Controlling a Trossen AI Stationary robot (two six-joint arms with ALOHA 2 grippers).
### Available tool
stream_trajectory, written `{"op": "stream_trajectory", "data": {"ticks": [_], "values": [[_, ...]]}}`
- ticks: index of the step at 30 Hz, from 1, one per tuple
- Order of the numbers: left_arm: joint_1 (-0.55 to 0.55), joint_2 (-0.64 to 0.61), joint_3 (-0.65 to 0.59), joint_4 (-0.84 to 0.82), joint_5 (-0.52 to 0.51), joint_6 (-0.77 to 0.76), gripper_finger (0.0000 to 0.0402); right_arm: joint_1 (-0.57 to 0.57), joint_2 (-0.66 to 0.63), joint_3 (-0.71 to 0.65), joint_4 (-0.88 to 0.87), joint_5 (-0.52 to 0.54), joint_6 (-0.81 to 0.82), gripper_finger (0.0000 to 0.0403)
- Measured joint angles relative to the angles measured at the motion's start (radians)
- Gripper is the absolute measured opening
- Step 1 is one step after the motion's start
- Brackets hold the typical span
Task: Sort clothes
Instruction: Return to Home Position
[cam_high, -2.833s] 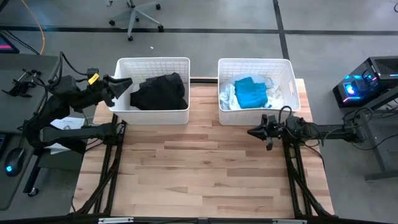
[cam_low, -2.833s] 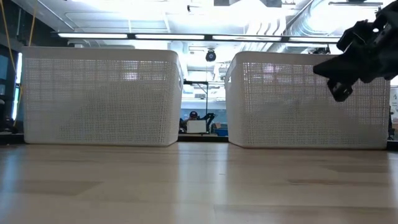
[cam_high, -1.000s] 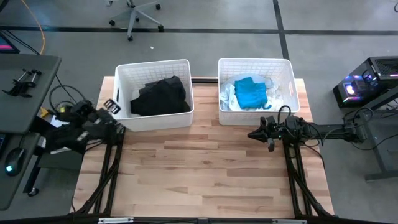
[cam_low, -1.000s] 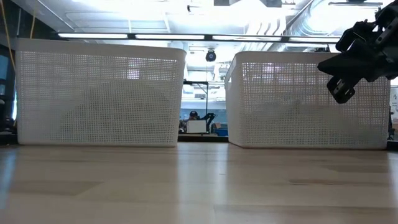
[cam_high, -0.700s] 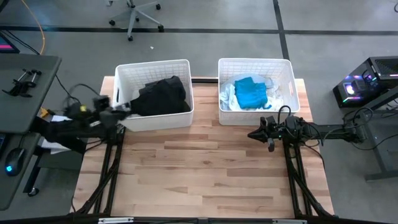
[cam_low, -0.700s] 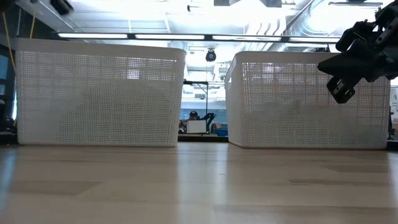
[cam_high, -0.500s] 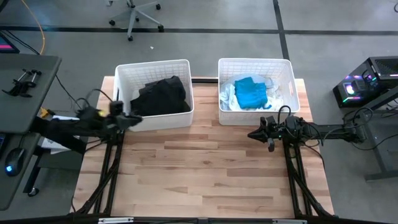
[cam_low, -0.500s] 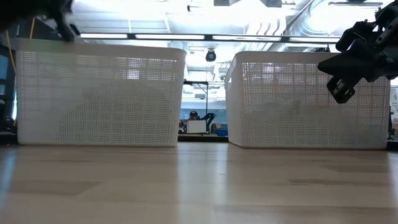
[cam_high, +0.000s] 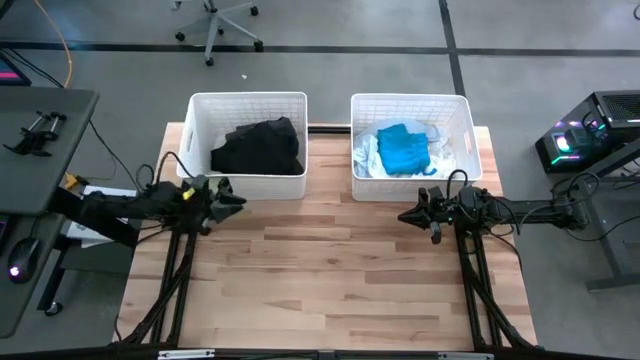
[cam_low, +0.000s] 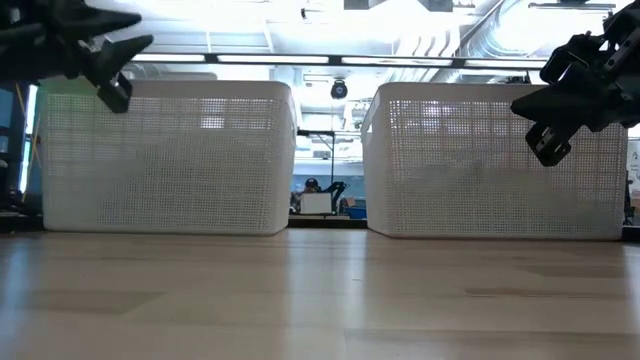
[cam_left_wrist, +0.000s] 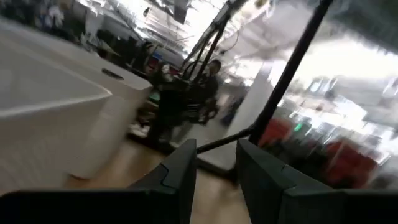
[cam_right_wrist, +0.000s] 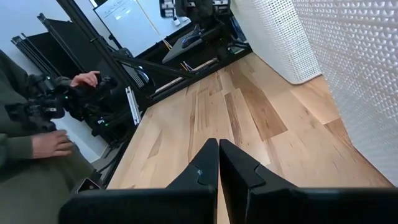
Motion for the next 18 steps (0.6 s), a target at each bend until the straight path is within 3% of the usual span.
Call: {"op": "stream_trajectory", "data": {"ticks": [6,10,18], "values": [[0.003,-0.001,0.000,-0.120,-0.011,0.265,0.0102,0.000,0.000,0.000,0.000,0.000,0.000,0.0000],[0.003,-0.001,0.000,-0.209,-0.014,0.326,0.0102,0.000,0.000,0.000,0.000,0.000,-0.001,0.0000],[0.009,-0.001,0.000,-0.217,0.031,0.453,0.0102,0.000,0.000,0.000,0.000,-0.001,0.000,0.0000]]}}
